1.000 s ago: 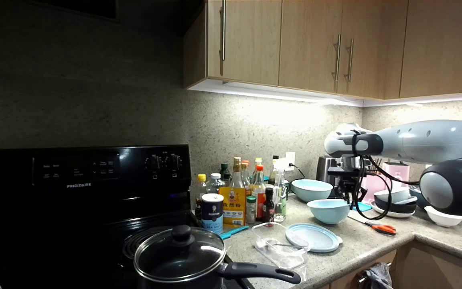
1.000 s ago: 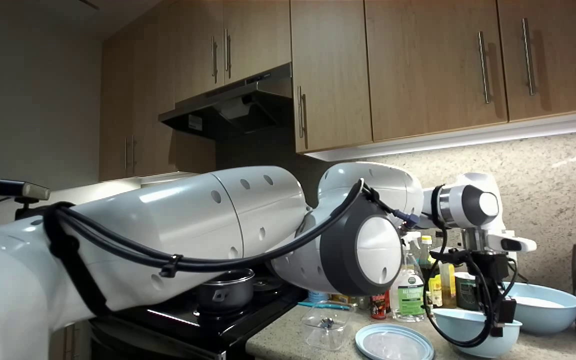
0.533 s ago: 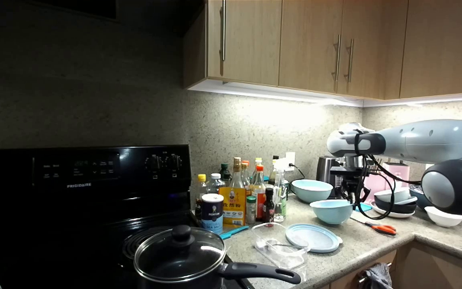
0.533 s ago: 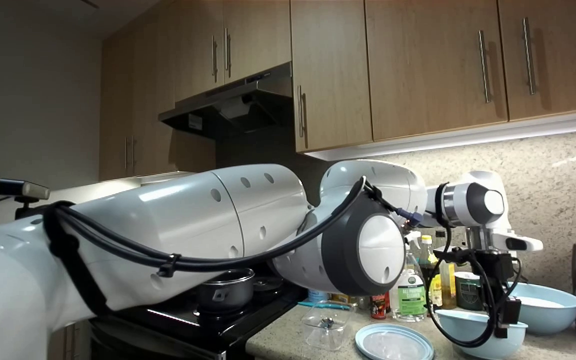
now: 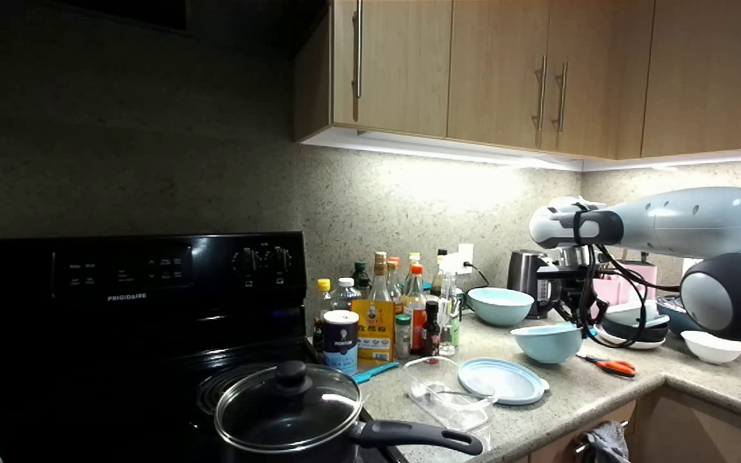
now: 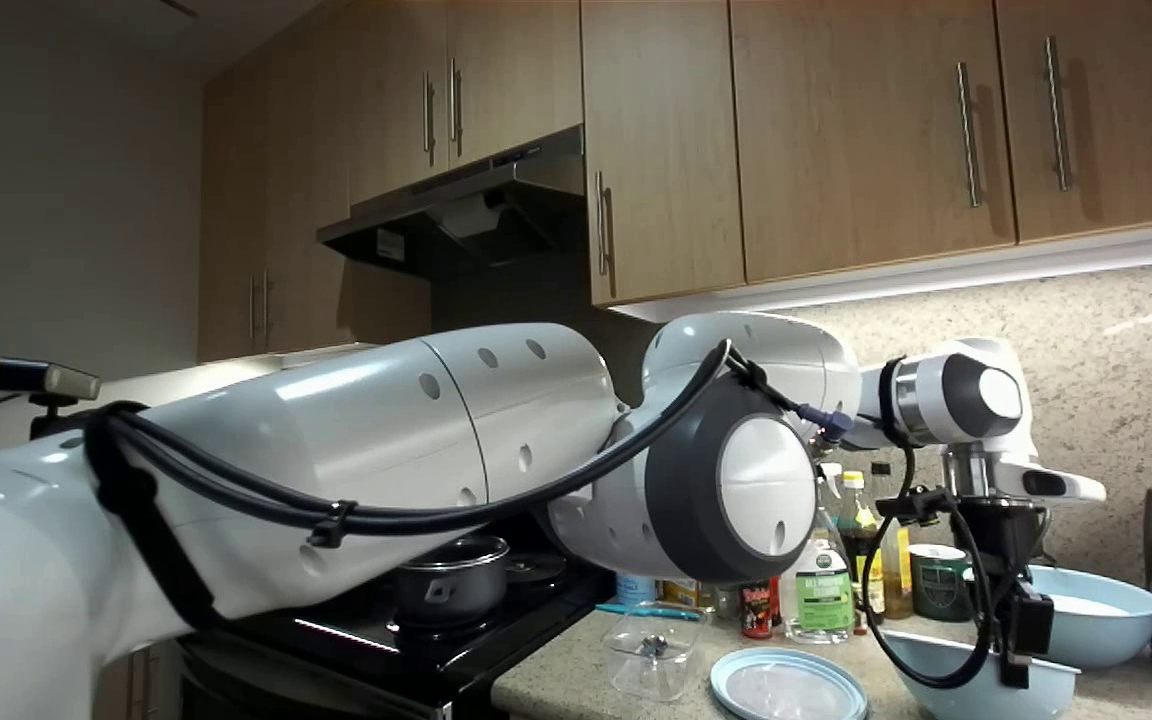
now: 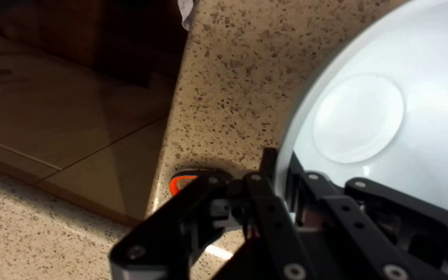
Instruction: Move the glass bowl to the right and the clear bowl to the left
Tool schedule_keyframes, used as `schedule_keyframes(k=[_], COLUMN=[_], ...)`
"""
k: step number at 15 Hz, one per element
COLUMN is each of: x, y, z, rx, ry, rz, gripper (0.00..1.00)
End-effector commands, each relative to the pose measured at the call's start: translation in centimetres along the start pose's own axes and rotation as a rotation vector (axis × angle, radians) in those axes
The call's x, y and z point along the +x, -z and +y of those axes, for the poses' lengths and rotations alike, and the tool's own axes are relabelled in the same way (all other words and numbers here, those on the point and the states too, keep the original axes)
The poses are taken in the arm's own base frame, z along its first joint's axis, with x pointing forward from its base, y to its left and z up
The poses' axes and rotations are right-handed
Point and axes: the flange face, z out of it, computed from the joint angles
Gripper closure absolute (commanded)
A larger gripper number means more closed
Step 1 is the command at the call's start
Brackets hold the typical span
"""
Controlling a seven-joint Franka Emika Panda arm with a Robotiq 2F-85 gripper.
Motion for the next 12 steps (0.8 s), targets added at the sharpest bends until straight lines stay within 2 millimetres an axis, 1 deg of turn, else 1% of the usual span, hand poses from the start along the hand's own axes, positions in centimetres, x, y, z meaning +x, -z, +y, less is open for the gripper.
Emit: schedule_keyframes(k=[1, 3, 4, 6, 12], x=[0.1, 0.1, 0.1, -0.3, -1.3], y=[0.0, 0.0, 0.0, 0.3, -0.3], z=[0.3, 0.5, 0.5, 0.3, -0.1], rx=[-0.007, -0.014, -0.015, -0.032, -0.051], ry=[-0.003, -0.005, -0.005, 0.015, 0.037], rz=[-0.009, -0.018, -0.019, -0.007, -0.052], gripper=[0.93, 0.93, 0.97, 0.97, 0.96])
